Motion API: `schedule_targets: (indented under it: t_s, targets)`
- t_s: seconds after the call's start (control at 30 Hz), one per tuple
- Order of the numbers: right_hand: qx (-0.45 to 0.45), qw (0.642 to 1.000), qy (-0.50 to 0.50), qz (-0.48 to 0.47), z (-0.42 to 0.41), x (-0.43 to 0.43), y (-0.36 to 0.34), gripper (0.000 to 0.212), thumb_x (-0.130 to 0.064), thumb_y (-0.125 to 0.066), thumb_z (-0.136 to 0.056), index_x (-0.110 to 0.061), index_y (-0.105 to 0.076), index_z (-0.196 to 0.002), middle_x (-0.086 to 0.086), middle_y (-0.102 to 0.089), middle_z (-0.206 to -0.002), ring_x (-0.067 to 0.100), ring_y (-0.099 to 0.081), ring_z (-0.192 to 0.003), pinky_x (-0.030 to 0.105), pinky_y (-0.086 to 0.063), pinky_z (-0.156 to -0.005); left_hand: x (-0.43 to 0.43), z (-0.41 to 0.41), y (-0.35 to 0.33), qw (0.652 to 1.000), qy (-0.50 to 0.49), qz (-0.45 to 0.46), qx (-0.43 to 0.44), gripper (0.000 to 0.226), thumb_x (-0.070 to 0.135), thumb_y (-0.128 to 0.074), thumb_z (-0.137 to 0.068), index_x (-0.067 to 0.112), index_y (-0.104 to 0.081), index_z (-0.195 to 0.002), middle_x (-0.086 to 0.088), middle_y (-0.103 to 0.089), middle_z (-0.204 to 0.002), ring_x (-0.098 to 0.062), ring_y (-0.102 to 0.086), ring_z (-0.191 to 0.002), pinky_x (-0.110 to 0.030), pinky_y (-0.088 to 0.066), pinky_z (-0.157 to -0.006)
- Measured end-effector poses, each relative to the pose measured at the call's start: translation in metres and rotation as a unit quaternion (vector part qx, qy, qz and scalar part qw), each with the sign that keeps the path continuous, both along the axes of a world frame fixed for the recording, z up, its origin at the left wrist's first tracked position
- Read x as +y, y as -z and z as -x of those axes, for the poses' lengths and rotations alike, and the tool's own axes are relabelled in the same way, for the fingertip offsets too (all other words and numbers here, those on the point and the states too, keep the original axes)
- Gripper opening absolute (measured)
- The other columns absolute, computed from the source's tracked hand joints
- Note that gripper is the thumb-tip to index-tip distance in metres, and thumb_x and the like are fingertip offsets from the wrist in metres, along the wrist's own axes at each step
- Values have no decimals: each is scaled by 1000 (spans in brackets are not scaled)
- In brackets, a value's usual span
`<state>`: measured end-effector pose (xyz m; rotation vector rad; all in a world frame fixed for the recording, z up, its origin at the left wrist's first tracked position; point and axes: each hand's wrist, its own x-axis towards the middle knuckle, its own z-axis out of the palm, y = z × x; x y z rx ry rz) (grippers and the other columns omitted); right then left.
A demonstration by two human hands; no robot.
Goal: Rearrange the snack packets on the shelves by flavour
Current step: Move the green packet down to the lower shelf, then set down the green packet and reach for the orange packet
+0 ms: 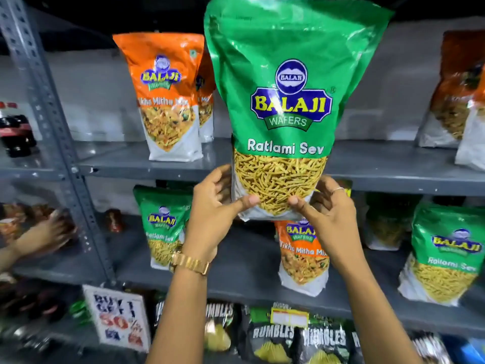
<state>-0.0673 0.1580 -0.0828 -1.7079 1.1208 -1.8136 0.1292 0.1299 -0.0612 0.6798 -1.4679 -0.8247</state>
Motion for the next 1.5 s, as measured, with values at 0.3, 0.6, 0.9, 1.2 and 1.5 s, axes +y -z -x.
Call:
schedule_targets:
  t_s: [0.3, 0.6, 0.9, 1.2, 1.5]
  targets:
    - [36, 988, -19, -151, -39, -7, 129, 59, -36, -78, -73, -28, -50, -124, -5, -71, -114, 11, -68, -108, 31, -54, -93, -5, -43, 125, 987, -16, -149, -47, 65, -11, -77, -65, 25, -53, -114, 7, -65, -110, 11, -65, -90, -11, -53, -78]
    - [93, 956, 10, -277, -53, -56, 232, 58, -30, -76, -79, -24, -44, -128, 5, -71, -111, 23, -67, -104, 40, -55, -86, -57, -54, 237, 964, -10, -253, -82, 59, -4, -78, -69, 27, -51, -112, 6, -65, -113, -5, -66, -101, -13, -54, -80]
    - [82, 946, 9, -314, -57, -130, 244, 74, -20, -74, -82, -3, -32, -141, 21, -63, -124, 35, -60, -116, 53, -49, -96, -122, -40, 264, 958, -33, -263, -111, 56, -3, -65, -83, 26, -41, -124, 4, -62, -117, -18, -60, -113, -14, -51, -86]
    - [61, 943, -12, -327, -47, -151, 241, 71, -18, -71, -85, -10, -31, -144, 13, -58, -136, 30, -55, -126, 43, -46, -103, -137, -27, 263, 957, -62, -246, -139, 67, 44, -71, -75, 21, -41, -130, -5, -61, -127, -26, -57, -121, -48, -49, -102]
    - [-84, 948, 234, -201, -27, -77, 248, 3, -20, -66, -90, -17, -66, -89, -1, -68, -88, -5, -61, -80, 28, -53, -74, -88, 32, 271, 934, -264, 54, -236, 66, 32, -58, -90, 8, -28, -145, -15, -34, -146, -13, -33, -135, -13, -29, -109]
